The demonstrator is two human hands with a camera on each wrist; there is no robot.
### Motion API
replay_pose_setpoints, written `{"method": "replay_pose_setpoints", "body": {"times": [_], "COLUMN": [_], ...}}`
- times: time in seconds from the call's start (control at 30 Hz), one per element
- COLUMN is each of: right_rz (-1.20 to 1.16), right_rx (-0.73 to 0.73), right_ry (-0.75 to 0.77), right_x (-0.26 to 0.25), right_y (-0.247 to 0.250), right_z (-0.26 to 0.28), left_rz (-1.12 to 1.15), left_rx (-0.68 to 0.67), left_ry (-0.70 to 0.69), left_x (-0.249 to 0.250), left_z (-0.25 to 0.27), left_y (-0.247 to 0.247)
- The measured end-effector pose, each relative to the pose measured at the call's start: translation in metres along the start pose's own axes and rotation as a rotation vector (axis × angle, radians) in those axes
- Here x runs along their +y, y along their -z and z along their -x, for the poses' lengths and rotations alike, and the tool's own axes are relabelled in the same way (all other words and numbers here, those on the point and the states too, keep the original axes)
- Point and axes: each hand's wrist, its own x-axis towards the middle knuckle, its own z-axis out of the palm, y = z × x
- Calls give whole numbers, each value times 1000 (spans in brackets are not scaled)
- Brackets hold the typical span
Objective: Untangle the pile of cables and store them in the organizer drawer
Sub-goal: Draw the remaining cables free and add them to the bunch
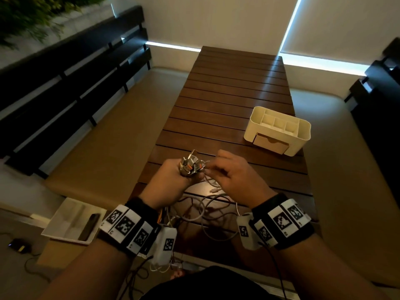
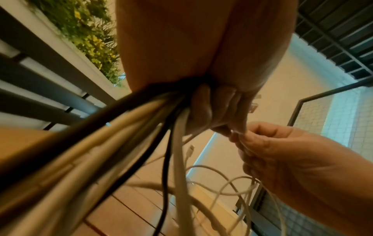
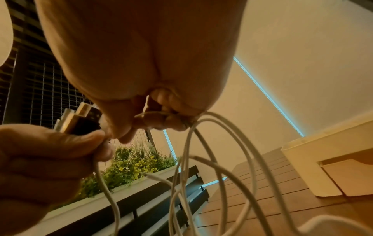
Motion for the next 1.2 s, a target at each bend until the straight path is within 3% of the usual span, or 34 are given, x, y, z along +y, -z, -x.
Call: {"method": "replay_pose_setpoints", "body": {"times": [0.17, 0.27, 0.4, 0.57, 0.73, 0.87, 1.03, 1.13, 1.2], "right_rz": [40, 148, 169, 151, 153, 156, 270, 465, 490], "right_rx": [-150, -179, -67, -125, -74, -9, -141, -252, -224], "right_ry": [-247, -361, -264, -148, 24, 44, -222, -420, -453], "right_x": [24, 41, 42, 34, 16, 19, 50, 66, 71], "right_y": [13, 17, 18, 7, -6, -5, -11, -5, 1], "right_z": [9, 11, 8, 8, 4, 5, 20, 30, 31], "left_rz": [-14, -53, -135, -133, -163, -166, -109, -77, -66], "left_rx": [257, 249, 71, 224, 19, 49, 272, 303, 315], "left_ry": [53, 130, 241, 98, 51, 83, 63, 110, 129], "left_x": [-7, -11, -11, 0, 4, -1, -3, -6, -9], "left_z": [0, 2, 6, 6, -3, -7, -2, 4, 8], "left_y": [22, 27, 19, 10, -10, -6, 7, 15, 18]}}
